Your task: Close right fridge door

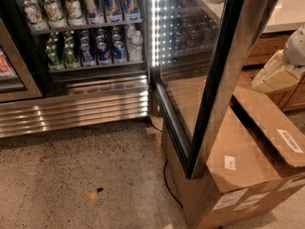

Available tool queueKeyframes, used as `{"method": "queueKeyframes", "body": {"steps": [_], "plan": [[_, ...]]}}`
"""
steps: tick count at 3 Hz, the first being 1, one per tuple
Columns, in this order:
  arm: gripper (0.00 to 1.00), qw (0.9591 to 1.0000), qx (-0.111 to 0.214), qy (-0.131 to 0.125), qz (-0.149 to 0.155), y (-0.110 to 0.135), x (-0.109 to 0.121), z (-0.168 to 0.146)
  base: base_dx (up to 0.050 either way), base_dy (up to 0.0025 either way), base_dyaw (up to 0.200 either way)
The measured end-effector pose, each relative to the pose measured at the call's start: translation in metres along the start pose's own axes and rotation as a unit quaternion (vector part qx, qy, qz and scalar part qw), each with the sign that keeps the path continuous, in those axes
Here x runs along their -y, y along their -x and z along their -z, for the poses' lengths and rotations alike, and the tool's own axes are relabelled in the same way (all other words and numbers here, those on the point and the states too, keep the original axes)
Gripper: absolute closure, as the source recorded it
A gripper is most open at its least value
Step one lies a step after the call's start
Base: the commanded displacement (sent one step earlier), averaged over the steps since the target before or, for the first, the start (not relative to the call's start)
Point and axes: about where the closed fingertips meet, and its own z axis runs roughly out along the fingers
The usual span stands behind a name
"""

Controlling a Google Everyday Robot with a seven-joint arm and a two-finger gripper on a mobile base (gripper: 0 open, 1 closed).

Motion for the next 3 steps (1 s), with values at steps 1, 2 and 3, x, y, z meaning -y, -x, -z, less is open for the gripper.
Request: {"method": "queueKeyframes", "body": {"steps": [1,2,3], "plan": [[1.0,1.0,0.0,0.0,0.0,0.0,0.0,0.0,0.047,-0.00001,0.0],[1.0,1.0,0.0,0.0,0.0,0.0,0.0,0.0,-0.03,-0.00241,0.16],[1.0,1.0,0.0,0.0,0.0,0.0,0.0,0.0,-0.024,-0.0021,0.174]]}}
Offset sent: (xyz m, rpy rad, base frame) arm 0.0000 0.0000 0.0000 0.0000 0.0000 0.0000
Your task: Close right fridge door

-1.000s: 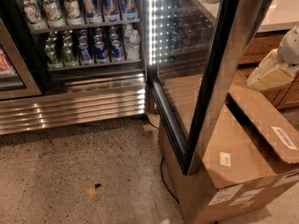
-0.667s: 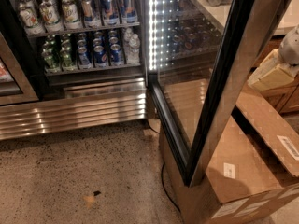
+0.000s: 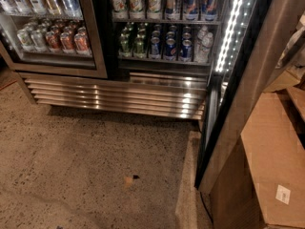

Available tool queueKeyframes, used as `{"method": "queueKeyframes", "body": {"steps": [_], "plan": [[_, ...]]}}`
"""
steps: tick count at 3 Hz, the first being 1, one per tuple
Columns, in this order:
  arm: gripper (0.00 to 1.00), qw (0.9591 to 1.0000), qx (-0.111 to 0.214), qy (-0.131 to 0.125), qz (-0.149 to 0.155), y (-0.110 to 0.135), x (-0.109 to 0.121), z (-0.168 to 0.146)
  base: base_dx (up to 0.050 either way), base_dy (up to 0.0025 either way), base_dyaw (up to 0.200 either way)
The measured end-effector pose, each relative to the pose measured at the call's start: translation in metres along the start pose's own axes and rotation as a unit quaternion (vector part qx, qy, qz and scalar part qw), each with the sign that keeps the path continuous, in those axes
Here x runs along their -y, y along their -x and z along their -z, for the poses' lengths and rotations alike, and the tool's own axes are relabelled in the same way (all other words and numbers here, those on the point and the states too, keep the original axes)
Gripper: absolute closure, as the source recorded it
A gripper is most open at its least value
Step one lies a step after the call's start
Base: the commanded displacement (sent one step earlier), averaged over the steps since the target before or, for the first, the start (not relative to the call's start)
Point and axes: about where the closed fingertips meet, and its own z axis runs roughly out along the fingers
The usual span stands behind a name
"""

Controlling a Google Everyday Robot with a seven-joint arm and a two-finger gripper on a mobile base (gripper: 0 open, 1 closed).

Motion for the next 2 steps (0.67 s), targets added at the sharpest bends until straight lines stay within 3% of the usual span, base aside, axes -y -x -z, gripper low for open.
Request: {"method": "queueKeyframes", "body": {"steps": [1,2], "plan": [[1.0,1.0,0.0,0.0,0.0,0.0,0.0,0.0,-0.024,-0.00212,0.174],[1.0,1.0,0.0,0.0,0.0,0.0,0.0,0.0,0.037,0.00245,0.134]]}}
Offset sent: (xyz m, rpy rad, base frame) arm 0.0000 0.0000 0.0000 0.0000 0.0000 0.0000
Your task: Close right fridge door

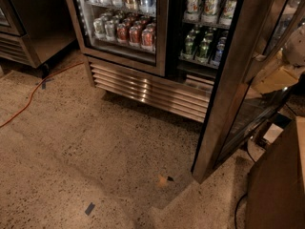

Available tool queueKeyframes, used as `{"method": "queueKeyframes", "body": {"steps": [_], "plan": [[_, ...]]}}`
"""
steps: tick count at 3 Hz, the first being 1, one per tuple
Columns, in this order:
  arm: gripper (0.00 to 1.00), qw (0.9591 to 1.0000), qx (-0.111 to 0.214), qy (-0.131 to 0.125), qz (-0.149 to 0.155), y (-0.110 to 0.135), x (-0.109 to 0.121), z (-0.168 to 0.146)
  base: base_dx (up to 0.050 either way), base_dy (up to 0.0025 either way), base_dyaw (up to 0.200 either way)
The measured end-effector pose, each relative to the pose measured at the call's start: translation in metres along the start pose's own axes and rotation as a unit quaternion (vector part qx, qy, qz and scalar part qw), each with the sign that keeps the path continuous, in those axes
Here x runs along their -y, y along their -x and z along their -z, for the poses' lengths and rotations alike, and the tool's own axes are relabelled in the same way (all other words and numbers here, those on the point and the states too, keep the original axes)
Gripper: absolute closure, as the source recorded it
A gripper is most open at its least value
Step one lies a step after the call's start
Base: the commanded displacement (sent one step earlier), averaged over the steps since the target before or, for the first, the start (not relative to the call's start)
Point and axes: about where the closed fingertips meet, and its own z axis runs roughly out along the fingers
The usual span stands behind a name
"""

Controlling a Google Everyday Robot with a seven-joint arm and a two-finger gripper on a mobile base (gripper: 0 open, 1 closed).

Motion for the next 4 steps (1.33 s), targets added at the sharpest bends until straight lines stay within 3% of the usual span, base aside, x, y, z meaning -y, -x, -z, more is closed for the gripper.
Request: {"method": "queueKeyframes", "body": {"steps": [4], "plan": [[1.0,1.0,0.0,0.0,0.0,0.0,0.0,0.0,0.05,0.00001,0.0]]}}
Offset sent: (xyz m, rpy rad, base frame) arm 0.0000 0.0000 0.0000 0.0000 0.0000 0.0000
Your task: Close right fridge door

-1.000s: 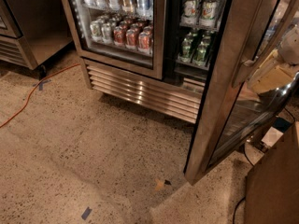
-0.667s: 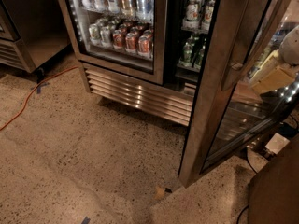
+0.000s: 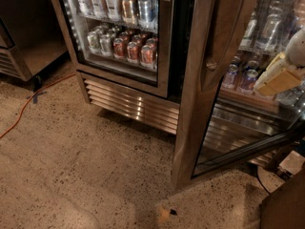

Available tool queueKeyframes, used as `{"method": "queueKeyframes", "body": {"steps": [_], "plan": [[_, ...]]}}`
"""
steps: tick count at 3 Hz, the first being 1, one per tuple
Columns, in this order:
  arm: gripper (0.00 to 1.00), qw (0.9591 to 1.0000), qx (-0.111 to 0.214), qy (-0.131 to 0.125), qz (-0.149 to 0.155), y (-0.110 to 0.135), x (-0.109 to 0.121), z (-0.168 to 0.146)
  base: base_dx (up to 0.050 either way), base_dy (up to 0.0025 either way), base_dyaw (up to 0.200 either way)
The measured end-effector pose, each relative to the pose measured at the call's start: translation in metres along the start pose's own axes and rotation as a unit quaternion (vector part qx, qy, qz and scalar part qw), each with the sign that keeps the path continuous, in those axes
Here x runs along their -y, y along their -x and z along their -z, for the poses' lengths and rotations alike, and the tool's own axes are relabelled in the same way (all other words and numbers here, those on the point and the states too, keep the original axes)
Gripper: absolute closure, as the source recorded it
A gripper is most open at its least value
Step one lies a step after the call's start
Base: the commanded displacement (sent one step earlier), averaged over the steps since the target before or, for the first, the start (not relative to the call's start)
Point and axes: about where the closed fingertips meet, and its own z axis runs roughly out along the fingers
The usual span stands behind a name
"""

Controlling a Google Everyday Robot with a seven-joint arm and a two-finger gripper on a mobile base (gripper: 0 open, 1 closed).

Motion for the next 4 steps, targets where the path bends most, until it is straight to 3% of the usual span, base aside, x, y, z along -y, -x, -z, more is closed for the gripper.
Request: {"method": "queueKeyframes", "body": {"steps": [4], "plan": [[1.0,1.0,0.0,0.0,0.0,0.0,0.0,0.0,0.05,0.00001,0.0]]}}
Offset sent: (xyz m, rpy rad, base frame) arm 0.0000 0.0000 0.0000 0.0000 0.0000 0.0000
